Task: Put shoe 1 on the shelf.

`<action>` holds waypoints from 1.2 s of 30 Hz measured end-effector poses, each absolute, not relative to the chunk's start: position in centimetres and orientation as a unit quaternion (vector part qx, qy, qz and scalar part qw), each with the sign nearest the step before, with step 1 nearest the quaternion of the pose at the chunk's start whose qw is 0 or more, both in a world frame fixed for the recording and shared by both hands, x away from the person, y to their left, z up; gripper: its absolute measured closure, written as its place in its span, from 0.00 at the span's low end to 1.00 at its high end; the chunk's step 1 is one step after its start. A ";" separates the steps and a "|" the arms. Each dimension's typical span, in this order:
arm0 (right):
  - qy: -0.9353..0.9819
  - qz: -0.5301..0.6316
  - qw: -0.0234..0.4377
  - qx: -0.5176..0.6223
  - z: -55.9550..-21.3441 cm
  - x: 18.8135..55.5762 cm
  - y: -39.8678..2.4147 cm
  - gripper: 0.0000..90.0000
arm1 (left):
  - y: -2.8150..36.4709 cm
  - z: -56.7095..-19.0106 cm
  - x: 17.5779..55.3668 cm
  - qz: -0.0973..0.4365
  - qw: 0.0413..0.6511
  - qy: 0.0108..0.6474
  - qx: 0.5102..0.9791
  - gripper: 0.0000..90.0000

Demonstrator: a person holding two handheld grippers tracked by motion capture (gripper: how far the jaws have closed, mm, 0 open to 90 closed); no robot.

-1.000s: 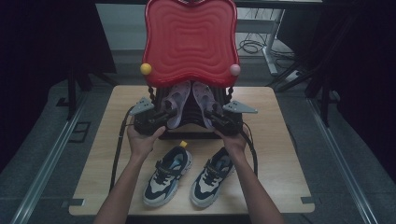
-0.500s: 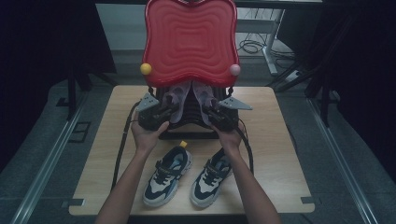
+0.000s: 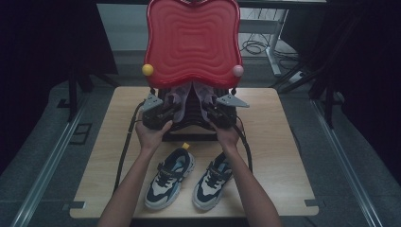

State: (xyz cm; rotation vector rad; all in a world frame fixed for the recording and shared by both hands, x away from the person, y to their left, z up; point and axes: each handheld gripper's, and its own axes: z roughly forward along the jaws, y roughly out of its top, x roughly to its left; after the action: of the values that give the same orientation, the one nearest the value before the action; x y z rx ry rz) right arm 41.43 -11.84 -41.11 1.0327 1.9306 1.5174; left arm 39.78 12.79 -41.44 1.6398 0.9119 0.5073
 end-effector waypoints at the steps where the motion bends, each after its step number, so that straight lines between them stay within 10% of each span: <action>1: 0.704 0.553 0.239 0.376 -41.1 41.5 -11.7 0.95 | 12.8 -41.5 39.9 0.217 0.564 0.389 0.695 0.97; 28: 0.726 0.519 0.252 0.375 -43.1 43.2 -10.0 0.93 | 11.2 -43.4 41.6 0.232 0.543 0.388 0.707 0.94; 36: 0.745 0.512 0.225 0.365 -43.2 43.2 -9.9 0.80 | 11.3 -43.9 41.8 0.214 0.535 0.392 0.717 0.78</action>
State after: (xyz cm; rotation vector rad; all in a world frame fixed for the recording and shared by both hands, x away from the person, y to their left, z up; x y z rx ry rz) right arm 43.23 -9.87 -43.17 1.0056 2.0544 1.4122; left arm 41.82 11.28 -43.86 1.7081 0.9334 0.5087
